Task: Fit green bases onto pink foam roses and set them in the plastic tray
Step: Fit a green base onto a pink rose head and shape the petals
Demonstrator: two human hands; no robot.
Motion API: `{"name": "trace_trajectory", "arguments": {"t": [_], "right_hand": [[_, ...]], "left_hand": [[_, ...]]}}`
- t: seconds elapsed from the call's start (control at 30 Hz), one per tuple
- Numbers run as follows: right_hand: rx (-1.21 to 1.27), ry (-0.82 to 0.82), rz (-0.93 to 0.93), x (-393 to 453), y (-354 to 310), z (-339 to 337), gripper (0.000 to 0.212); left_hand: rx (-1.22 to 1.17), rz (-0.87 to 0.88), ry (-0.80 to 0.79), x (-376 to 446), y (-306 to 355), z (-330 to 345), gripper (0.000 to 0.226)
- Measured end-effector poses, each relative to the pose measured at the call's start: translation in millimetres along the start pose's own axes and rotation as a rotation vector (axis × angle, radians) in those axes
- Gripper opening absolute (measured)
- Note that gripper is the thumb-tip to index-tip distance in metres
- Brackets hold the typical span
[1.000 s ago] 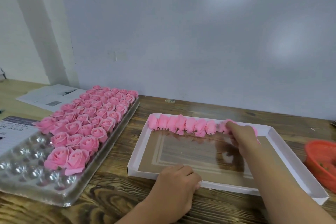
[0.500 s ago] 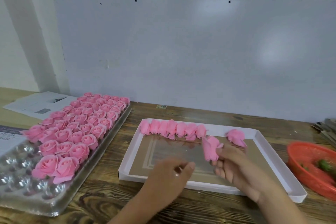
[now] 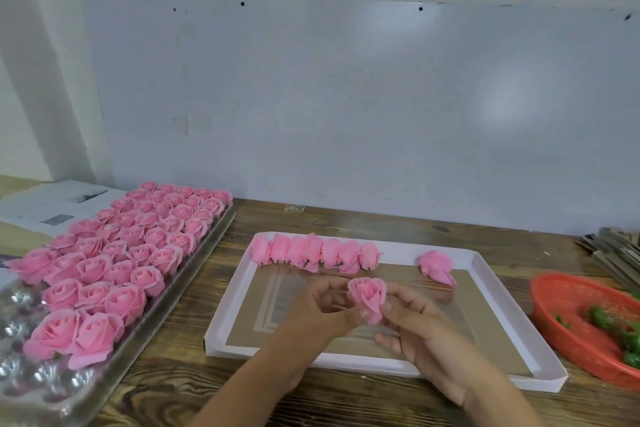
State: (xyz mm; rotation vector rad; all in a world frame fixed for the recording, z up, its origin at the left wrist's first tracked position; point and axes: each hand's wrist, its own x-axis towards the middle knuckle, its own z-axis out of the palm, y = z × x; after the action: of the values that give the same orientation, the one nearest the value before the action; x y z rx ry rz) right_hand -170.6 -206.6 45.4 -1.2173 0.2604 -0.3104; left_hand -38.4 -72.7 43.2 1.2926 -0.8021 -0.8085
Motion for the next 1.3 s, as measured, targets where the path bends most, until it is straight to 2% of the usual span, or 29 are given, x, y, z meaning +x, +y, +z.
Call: {"name": "trace_trajectory", "arguments": {"t": [0.07,0.17,0.37,0.5,0.6,0.7,0.8,0.87,1.03,1.17,1.3], "right_hand": [[0.015,-0.053,-0.003,0,1,1,0.032],[0.126,-0.117,-0.010,1,3,4,0.045],[0.313,-0.204,0.036,1,4,9,0.058],[0.429,-0.262,0.093,0,3,16,0.081],[0.441,-0.260,0.128,0,5,17,0.093],[0.401,-0.240,0.172,1,8,19,0.084],[0.362,-0.284,0.203,1,9,25,0.062],[0.343,-0.329,0.193,1,9,27,0.051],[0.340,-0.362,0.134,1,10,28,0.058],[0.330,-0.235,0.142,3,16,33,0.058],[0.338,-0.192,0.226,0,15,37,0.045]], "left_hand": [[0.020,0.022,-0.039,-3,-1,-1,0.043],[0.031,0.037,-0.076,-6,0,-3,0.038],[0.089,0.107,-0.103,-7,-1,-1,0.041],[0.057,0.101,-0.154,-10,0,0,0.037],[0.090,0.109,-0.156,-11,-1,3,0.052],[0.125,0.118,-0.127,-11,-5,4,0.063],[0.128,0.141,-0.073,-11,-6,5,0.051],[0.079,0.133,-0.034,-12,-5,6,0.051],[0.026,0.091,0.005,-14,-2,8,0.043],[0.013,0.093,-0.007,-15,0,7,0.039],[0.002,0.085,-0.088,-18,2,8,0.029]]}}
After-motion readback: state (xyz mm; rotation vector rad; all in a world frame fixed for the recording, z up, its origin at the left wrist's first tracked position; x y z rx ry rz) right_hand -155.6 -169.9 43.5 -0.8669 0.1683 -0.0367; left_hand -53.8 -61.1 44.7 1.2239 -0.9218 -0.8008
